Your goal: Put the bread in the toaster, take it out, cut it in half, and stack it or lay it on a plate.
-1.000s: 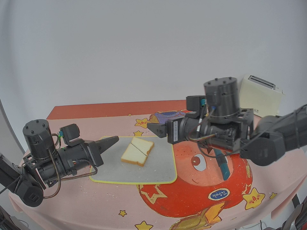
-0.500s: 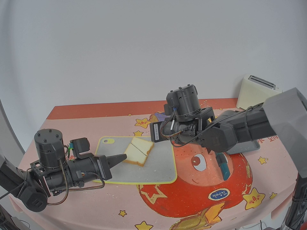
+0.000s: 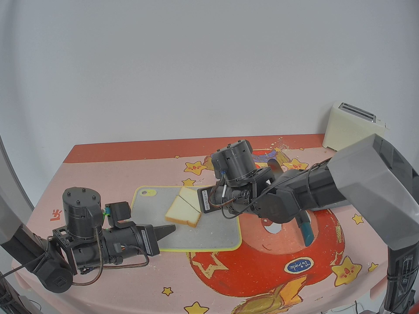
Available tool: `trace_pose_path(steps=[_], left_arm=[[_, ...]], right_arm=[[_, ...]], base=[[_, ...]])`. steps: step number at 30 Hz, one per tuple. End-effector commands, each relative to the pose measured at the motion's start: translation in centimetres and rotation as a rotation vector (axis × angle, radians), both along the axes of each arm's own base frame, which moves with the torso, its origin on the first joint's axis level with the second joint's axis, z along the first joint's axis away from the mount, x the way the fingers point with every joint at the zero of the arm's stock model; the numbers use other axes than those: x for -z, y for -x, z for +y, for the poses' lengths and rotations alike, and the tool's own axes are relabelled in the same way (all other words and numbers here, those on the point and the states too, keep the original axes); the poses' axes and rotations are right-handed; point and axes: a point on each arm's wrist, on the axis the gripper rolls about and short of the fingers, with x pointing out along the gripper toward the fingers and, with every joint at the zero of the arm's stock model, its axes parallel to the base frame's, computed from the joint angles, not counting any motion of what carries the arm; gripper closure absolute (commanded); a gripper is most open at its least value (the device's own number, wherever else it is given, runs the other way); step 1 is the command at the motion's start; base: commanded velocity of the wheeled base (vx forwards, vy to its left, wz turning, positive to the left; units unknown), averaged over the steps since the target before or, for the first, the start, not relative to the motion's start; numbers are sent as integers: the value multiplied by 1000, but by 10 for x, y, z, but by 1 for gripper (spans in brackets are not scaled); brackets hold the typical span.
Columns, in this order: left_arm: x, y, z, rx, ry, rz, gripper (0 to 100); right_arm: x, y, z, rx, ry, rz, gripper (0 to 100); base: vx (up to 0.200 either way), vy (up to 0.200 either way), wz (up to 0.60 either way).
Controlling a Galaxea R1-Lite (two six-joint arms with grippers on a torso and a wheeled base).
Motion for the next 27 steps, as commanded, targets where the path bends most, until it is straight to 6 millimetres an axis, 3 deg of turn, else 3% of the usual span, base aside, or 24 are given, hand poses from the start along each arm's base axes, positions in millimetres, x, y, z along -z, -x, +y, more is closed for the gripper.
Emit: trace_pose_path(steps=[1, 6, 22, 27], left_arm=[[7, 0, -1, 2, -15, 27, 100], [8, -1, -1, -12, -20, 25, 100], [2, -21, 10, -129, -25, -22, 100], [2, -20, 10, -128, -27, -20, 100]], right_arm=[[5, 2, 0, 0, 13, 12, 100], [1, 9, -5, -2, 21, 21, 100], [-53, 90, -5, -14, -36, -13, 100], [-65, 92, -11, -7, -56, -31, 100]], base=[[0, 0, 0], [0, 0, 0], [0, 0, 0], [0, 0, 0]])
